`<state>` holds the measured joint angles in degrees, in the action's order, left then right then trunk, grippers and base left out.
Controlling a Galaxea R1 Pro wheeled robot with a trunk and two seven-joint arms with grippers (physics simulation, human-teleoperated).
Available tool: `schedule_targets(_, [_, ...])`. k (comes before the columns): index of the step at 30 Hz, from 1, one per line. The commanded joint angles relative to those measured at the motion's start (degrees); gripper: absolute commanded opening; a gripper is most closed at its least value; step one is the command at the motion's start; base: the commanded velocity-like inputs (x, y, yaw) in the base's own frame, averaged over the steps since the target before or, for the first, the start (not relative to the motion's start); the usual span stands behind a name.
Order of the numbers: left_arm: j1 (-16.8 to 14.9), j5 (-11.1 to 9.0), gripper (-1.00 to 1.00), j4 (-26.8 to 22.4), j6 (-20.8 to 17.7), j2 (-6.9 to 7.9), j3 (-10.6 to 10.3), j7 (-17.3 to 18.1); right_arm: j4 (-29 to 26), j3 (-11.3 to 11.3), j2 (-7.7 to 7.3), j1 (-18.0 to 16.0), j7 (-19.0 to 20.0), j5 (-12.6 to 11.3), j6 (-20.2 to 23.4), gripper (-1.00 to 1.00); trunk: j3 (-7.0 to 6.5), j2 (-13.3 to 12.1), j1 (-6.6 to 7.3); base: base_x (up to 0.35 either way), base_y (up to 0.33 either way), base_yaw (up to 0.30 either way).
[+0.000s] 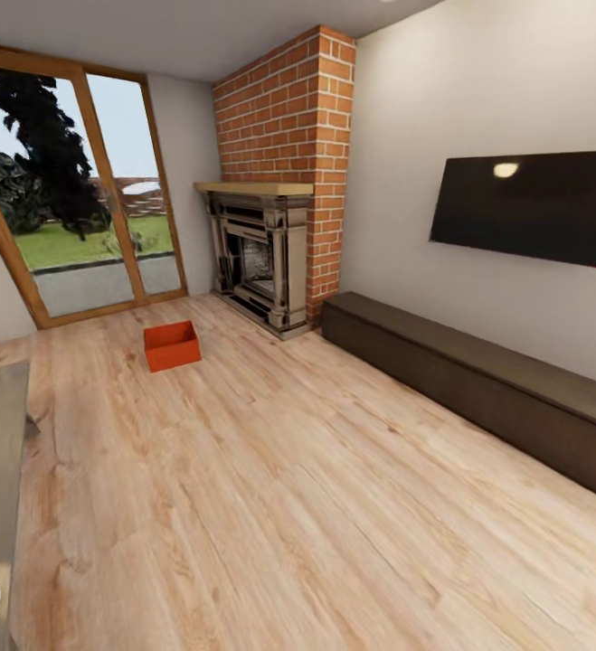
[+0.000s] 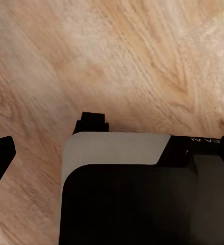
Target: Move the two storage containers from the living room to the garage. In the garage, place one container on the floor and stack the other container on top of it (either order is fine).
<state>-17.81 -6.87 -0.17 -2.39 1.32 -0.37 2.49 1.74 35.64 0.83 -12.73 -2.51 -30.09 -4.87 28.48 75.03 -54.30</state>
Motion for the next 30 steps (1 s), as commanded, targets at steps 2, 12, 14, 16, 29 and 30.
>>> schedule_targets(2, [0.0,-0.6,1.00,0.0,-0.3,0.01,-0.1,0.2,0.2,0.5,0.05,-0.1,0.0,-0.5,-0.3,1.00,0.05,0.0,-0.03,0.320,0.000,0.269])
schedule_targets(12, [0.0,-0.6,1.00,0.0,-0.3,0.00,-0.1,0.2,0.2,0.5,0.05,-0.1,0.0,-0.5,-0.3,1.00,0.05,0.0,-0.03,0.320,0.000,0.269])
schedule_targets(14, [0.0,-0.6,1.00,0.0,-0.3,0.02,-0.1,0.2,0.2,0.5,0.05,-0.1,0.0,-0.5,-0.3,1.00,0.05,0.0,-0.03,0.320,0.000,0.266])
schedule_targets(16, [0.0,-0.6,1.00,0.0,-0.3,0.01,-0.1,0.2,0.2,0.5,0.05,-0.1,0.0,-0.5,-0.3,1.00,0.05,0.0,-0.03,0.320,0.000,0.191])
schedule_targets(29, [0.0,-0.6,1.00,0.0,-0.3,0.03,-0.1,0.2,0.2,0.5,-0.02,-0.1,0.0,-0.5,-0.3,1.00,0.05,0.0,-0.03,0.320,0.000,0.025])
schedule_targets(30, [0.0,-0.6,1.00,0.0,-0.3,0.02,-0.1,0.2,0.2,0.5,-0.02,-0.1,0.0,-0.5,-0.3,1.00,0.05,0.0,-0.03,0.320,0.000,0.000])
